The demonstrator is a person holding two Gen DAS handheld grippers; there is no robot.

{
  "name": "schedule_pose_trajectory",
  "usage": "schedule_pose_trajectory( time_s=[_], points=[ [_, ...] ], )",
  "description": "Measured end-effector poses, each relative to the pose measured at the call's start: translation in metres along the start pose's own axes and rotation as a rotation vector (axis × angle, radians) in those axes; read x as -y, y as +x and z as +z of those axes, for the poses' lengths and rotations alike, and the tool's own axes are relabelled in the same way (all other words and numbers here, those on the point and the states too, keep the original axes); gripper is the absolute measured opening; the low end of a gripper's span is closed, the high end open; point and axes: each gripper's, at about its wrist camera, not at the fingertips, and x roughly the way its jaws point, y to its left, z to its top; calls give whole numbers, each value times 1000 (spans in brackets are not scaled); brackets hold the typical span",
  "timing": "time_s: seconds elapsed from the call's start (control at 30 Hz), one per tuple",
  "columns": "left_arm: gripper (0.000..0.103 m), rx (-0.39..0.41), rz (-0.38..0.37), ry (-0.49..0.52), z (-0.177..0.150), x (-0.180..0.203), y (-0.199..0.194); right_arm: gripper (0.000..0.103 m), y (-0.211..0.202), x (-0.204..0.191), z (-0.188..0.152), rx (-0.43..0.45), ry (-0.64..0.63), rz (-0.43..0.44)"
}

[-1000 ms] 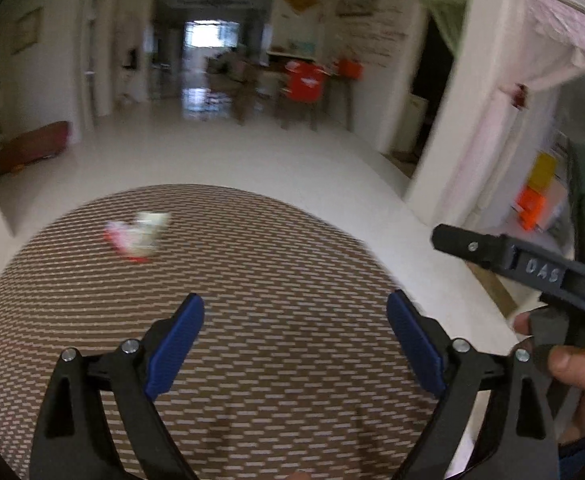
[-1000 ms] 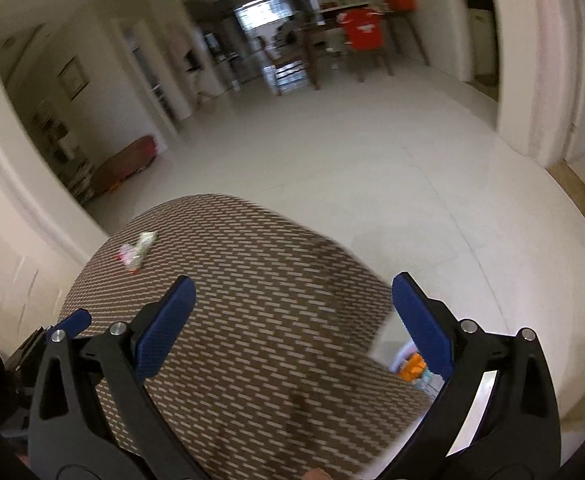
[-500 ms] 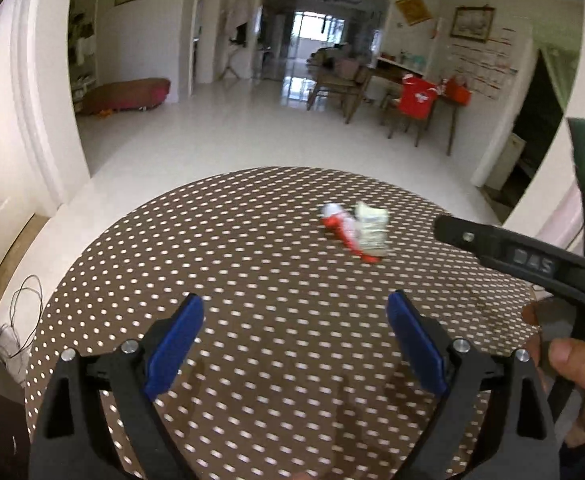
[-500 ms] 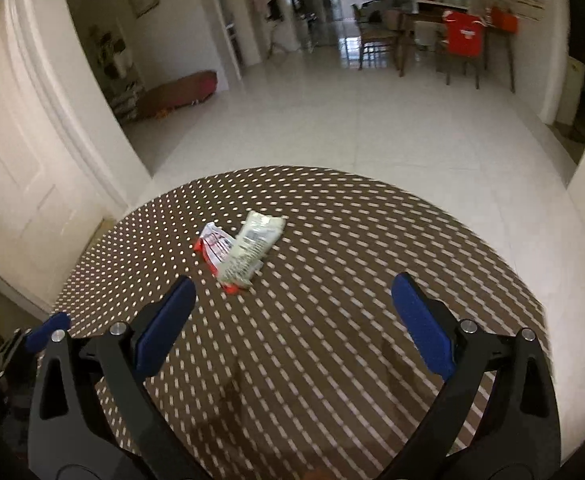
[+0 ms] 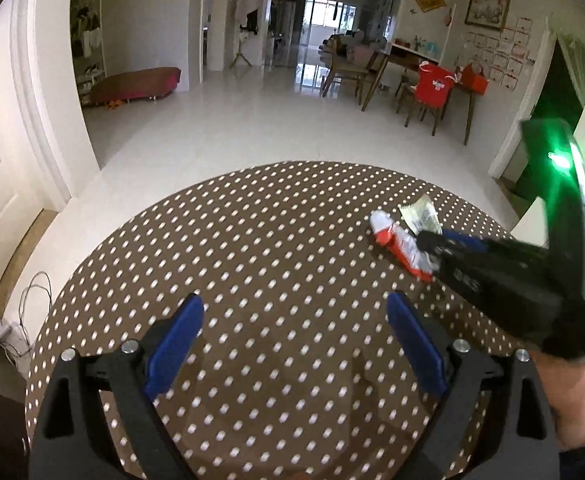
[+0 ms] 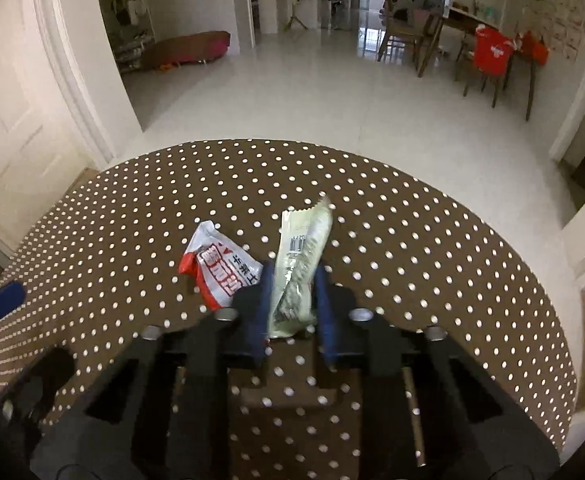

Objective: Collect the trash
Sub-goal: 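Grasp the beige wrapper with the right tool while the left tool grasps the red-white packet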

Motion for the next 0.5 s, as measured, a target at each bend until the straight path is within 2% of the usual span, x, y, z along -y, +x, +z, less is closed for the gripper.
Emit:
schedule_pose_trajectory(
  time_s=[0.27, 0.43, 0.47, 0.5],
  points=[
    [91, -23, -9, 133, 27, 46, 41, 14, -33, 71, -30, 29, 116, 70],
    [91, -64, -21, 138, 38, 59, 73, 14, -59, 99, -41, 64, 146, 89],
    [85, -85, -30, 152, 38, 62, 79, 14, -63, 103, -40, 68, 150, 88],
    [63, -86, -29, 167, 38, 65, 79, 14, -69, 109, -44, 76, 156, 86]
  ],
)
